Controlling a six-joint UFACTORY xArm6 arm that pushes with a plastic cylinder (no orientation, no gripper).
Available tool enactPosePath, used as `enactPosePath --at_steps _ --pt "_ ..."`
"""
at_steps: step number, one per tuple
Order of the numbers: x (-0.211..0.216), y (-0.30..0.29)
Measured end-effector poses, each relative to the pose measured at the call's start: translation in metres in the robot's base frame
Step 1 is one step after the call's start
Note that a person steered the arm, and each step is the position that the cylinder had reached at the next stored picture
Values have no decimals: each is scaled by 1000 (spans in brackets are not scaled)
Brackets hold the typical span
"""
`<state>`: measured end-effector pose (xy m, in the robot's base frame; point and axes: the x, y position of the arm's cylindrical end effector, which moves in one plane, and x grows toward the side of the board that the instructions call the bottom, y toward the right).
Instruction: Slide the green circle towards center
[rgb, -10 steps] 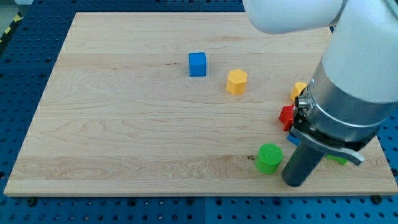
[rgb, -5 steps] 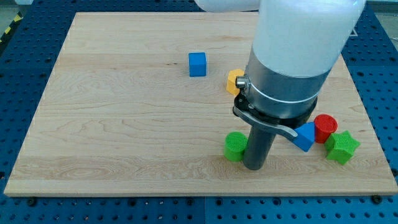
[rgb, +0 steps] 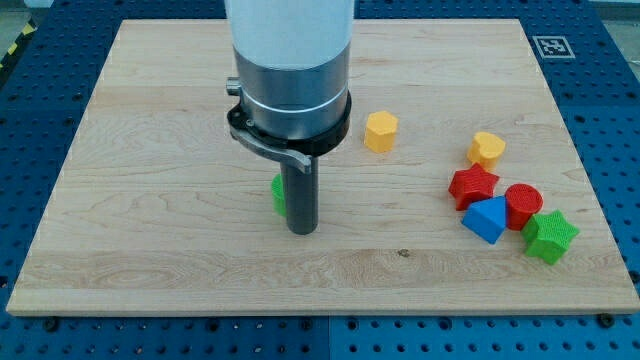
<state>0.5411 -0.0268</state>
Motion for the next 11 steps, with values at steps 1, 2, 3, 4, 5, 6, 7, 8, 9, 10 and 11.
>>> enactPosePath --at_steps 1,2,3,4,5,6,7,8,9,10,11 --pt "1 -2" --pt "1 -13" --pt "1 -24" --pt "2 -29" --pt "-5 -29" --pt "-23 -29" --pt "-42 -29" --pt "-57 -26" --pt "-46 -25" --pt "-24 -13" --pt "-24 26"
